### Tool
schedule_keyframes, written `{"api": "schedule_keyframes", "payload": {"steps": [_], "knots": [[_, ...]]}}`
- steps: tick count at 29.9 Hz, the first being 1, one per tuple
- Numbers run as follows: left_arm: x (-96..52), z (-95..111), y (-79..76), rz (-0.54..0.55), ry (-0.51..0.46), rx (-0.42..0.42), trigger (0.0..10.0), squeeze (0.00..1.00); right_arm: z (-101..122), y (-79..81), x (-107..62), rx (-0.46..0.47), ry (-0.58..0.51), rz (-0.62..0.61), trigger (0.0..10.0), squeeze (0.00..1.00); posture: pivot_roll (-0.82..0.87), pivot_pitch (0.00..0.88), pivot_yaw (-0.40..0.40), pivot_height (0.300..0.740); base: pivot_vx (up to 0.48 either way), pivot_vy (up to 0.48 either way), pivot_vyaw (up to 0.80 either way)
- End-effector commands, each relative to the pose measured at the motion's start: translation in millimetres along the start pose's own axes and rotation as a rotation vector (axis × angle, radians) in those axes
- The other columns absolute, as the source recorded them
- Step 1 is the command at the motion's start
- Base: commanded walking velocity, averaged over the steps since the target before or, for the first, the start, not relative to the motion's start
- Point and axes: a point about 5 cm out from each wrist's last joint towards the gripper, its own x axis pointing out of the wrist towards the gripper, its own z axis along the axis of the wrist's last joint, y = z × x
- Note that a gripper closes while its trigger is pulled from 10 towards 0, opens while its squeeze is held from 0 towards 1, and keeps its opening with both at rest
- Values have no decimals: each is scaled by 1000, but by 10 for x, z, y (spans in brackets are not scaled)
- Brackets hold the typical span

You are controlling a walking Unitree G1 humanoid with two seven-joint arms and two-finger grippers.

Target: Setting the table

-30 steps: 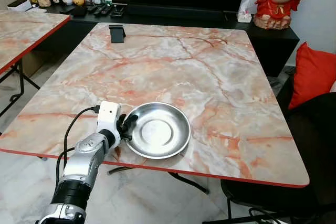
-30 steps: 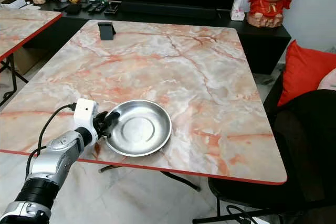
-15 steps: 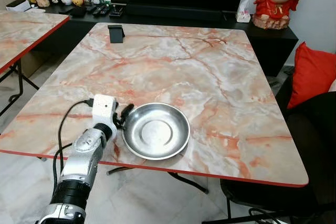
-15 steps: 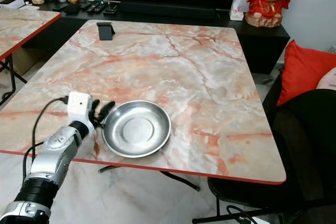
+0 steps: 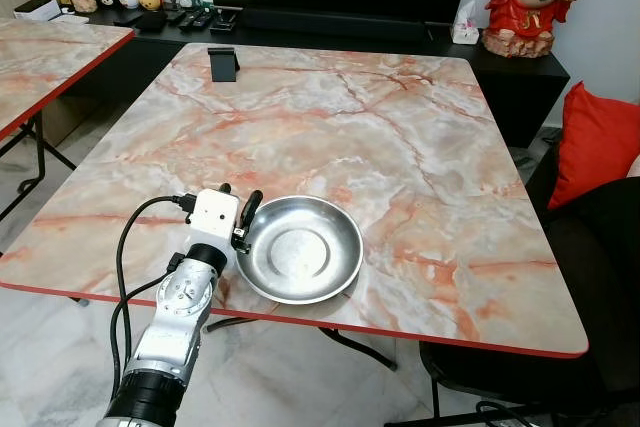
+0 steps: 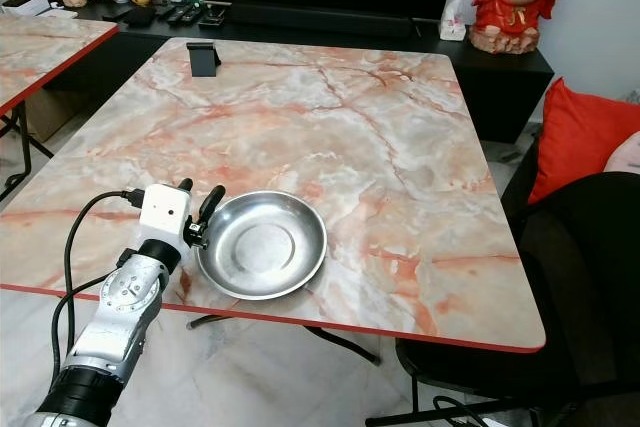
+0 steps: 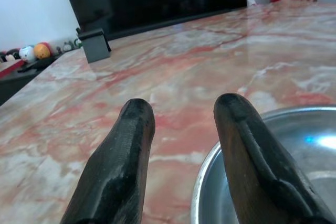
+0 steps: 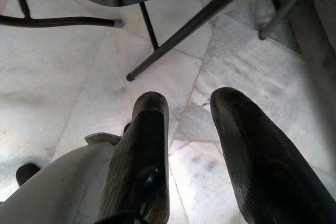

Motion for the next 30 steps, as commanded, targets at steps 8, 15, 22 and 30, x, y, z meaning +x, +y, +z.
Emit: {"api": "schedule_keyframes", "payload": {"steps": [8, 15, 22, 30], "knots": [[108, 120, 39, -26, -55, 39, 10000, 0, -26, 45, -2, 27, -3, -6, 10000, 0, 27, 0, -3, 715, 0, 0, 0], [124, 125, 35, -13, -61, 32, 10000, 0, -39, 64, -3, 25, 2, -4, 10000, 0, 28, 0, -4, 715, 0, 0, 0], [81, 84, 14, 13, -54, 2, 10000, 0, -45, 55, -6, 11, 5, -1, 10000, 0, 36, 0, -17, 715, 0, 0, 0], [66, 90, 0, 29, -53, -26, 10000, 0, -50, 51, -7, 4, 9, 4, 10000, 0, 42, 0, -23, 715, 0, 0, 0]]}}
